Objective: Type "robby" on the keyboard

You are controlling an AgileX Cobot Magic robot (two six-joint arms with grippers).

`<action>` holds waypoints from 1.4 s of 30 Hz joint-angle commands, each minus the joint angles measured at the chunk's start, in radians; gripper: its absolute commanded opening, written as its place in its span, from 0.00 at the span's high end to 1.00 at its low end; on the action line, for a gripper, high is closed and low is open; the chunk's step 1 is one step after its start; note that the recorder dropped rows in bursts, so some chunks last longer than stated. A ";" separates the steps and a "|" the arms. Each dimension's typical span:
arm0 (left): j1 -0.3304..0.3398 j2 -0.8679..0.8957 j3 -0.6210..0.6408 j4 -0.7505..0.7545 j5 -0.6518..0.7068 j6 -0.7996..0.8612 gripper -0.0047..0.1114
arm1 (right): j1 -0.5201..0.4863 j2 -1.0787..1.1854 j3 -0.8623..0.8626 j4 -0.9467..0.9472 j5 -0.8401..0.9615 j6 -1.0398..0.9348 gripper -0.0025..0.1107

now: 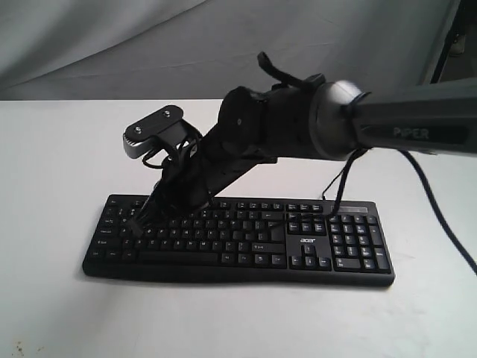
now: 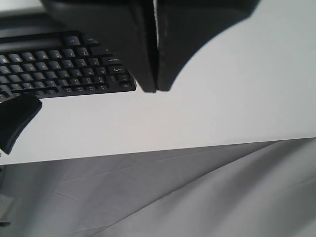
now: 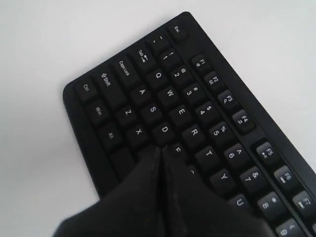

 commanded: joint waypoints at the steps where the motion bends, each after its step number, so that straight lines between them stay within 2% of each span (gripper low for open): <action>1: -0.006 -0.003 0.004 0.005 -0.007 -0.003 0.96 | 0.004 0.046 -0.029 0.088 -0.060 -0.068 0.98; 8: -0.006 -0.003 0.004 0.005 -0.007 -0.003 0.96 | 0.004 0.108 -0.116 0.065 -0.056 -0.068 0.98; 24: -0.006 -0.003 0.004 0.005 -0.007 -0.003 0.96 | 0.002 0.171 -0.116 -0.015 -0.098 -0.066 0.98; 42: -0.006 -0.003 0.004 0.005 -0.007 -0.003 0.96 | 0.002 0.218 -0.116 -0.017 -0.115 -0.066 0.98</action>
